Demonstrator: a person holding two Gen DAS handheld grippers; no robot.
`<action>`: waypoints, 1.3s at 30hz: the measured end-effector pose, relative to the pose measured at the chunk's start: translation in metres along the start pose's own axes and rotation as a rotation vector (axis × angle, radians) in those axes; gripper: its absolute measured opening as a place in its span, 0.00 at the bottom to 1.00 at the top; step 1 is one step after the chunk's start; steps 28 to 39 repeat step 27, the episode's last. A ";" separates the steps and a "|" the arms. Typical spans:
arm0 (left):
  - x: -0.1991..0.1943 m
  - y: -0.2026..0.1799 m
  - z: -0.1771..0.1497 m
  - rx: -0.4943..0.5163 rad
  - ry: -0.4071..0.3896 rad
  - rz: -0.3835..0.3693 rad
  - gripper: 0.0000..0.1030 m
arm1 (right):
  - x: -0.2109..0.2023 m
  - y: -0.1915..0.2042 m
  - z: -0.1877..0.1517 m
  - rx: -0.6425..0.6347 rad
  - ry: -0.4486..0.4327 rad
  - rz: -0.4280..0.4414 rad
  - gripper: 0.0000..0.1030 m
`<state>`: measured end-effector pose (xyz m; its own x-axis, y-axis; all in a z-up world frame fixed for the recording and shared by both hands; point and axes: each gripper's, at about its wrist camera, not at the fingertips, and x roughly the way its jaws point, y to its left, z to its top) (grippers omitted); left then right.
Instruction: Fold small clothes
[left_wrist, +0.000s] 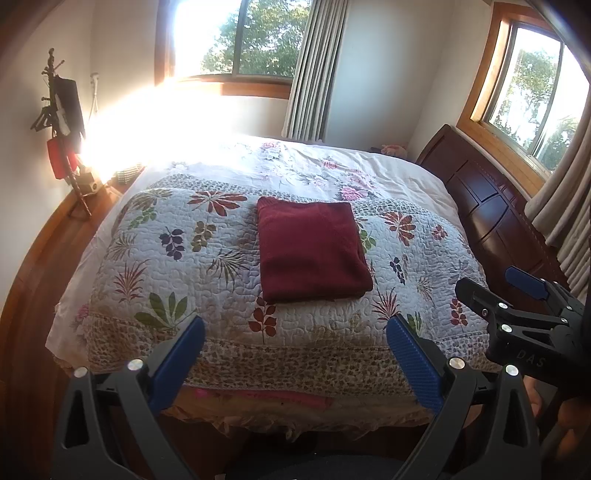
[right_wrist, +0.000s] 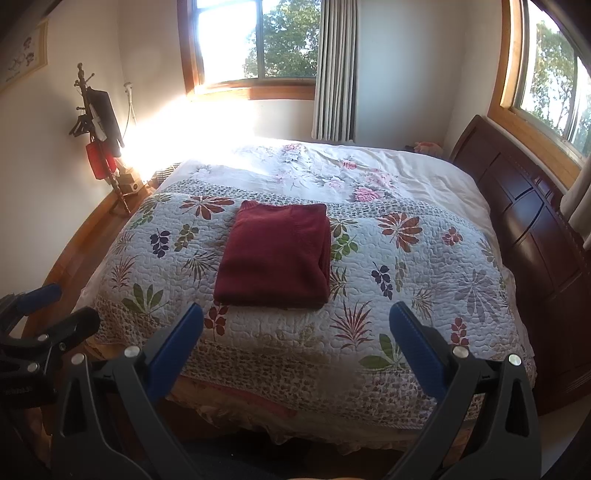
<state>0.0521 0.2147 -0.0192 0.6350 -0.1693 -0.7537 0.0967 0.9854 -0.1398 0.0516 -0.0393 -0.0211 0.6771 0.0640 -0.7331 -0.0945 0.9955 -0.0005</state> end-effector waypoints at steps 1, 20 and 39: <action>0.000 0.000 0.000 0.001 0.001 0.000 0.96 | 0.001 -0.001 0.000 0.002 0.002 0.001 0.97; 0.010 -0.004 0.007 0.010 0.020 0.001 0.96 | 0.008 -0.005 0.006 0.005 -0.001 0.001 0.97; 0.012 -0.006 0.010 0.015 0.022 0.003 0.96 | 0.015 -0.010 0.011 0.007 -0.002 -0.003 0.97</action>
